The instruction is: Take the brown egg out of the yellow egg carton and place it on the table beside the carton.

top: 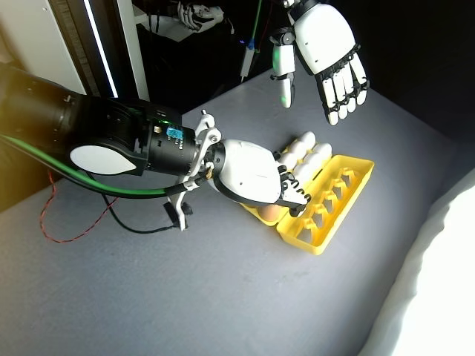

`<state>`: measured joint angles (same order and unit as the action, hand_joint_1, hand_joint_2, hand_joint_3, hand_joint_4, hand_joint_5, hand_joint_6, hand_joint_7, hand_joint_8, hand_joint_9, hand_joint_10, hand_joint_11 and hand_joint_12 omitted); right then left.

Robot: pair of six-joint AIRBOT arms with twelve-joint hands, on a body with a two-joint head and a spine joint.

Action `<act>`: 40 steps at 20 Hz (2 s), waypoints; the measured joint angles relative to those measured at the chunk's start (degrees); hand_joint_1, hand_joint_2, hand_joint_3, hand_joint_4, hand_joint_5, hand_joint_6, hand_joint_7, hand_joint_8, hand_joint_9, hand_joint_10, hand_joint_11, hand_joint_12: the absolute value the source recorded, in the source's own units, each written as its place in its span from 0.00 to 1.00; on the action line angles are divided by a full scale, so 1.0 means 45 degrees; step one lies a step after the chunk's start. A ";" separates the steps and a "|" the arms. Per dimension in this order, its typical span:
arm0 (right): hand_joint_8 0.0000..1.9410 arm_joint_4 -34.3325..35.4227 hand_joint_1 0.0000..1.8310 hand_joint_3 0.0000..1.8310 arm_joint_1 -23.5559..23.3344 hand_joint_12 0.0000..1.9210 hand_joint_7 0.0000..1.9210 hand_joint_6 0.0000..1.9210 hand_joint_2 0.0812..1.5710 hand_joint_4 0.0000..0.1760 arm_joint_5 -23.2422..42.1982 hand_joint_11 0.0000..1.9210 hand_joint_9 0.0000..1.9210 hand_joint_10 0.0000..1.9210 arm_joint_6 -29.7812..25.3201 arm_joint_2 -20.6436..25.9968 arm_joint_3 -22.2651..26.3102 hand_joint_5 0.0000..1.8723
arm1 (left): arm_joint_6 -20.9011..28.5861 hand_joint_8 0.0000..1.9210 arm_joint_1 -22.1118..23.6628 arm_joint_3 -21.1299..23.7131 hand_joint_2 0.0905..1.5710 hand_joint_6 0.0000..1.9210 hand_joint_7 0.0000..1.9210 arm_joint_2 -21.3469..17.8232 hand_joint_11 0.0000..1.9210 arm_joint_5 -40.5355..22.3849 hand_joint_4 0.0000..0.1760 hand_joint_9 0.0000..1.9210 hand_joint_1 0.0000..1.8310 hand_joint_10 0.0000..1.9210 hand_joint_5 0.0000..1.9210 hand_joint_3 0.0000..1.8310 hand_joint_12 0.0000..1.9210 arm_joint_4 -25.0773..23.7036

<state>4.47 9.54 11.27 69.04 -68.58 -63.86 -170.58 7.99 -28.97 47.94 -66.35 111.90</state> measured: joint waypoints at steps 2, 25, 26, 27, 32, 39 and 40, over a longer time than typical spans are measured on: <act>0.01 0.0005 0.69 0.00 0.0000 0.62 0.28 0.01 0.72 0.00 0.0073 0.00 0.12 0.33 0.0010 -0.0126 -0.0117 0.28 | 0.0005 0.00 0.0000 0.0000 0.81 0.00 0.18 0.0000 0.00 0.0005 0.00 0.16 0.03 0.00 0.18 0.00 0.32 0.0000; 0.01 0.0340 0.73 0.00 0.0758 0.67 0.30 0.01 0.71 0.00 0.1025 0.00 0.11 0.40 0.0015 -0.1695 -0.1690 0.30 | 0.0000 0.00 0.0000 0.0000 0.81 0.00 0.21 0.0000 0.00 -0.0029 0.00 0.18 0.00 0.00 0.19 0.00 0.34 0.0005; 0.01 0.0340 0.72 0.00 0.0758 0.68 0.30 0.01 0.72 0.00 0.1088 0.00 0.11 0.40 0.0015 -0.1715 -0.1758 0.30 | 0.0000 0.00 0.0000 0.0000 0.81 0.00 0.21 0.0000 0.00 -0.0015 0.00 0.18 0.02 0.00 0.19 0.00 0.35 0.0000; 0.01 0.0340 0.72 0.00 0.0792 0.70 0.31 0.01 0.72 0.00 0.1151 0.00 0.12 0.40 0.0015 -0.1744 -0.1855 0.31 | 0.0000 0.00 0.0000 0.0000 0.81 0.00 0.20 0.0000 0.00 -0.0015 0.00 0.18 0.00 0.00 0.18 0.00 0.33 0.0000; 0.01 0.0355 0.74 0.00 0.0981 0.72 0.31 0.01 0.71 0.00 0.1219 0.00 0.12 0.42 0.0015 -0.1899 -0.2084 0.31 | 0.0000 0.00 0.0000 0.0000 0.81 0.00 0.21 0.0000 0.00 -0.0015 0.00 0.19 0.03 0.00 0.19 0.00 0.34 0.0000; 0.02 0.0432 0.75 0.00 0.1020 0.76 0.34 0.01 0.73 0.00 0.1321 0.00 0.15 0.46 0.0019 -0.2011 -0.2157 0.33 | 0.0000 0.00 0.0000 0.0000 0.81 0.00 0.23 0.0000 0.00 -0.0019 0.00 0.20 0.04 0.00 0.21 0.00 0.35 0.0000; 0.03 0.0432 0.77 0.01 0.1030 0.83 0.36 0.03 0.77 0.00 0.1345 0.00 0.16 0.51 0.0019 -0.2021 -0.2157 0.37 | 0.0000 0.00 0.0000 0.0000 0.80 0.00 0.23 0.0000 0.00 -0.0024 0.00 0.20 0.05 0.00 0.20 0.00 0.35 0.0000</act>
<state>6.42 14.17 17.32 69.12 -77.67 -73.56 -170.58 7.99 -28.97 47.94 -66.46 111.90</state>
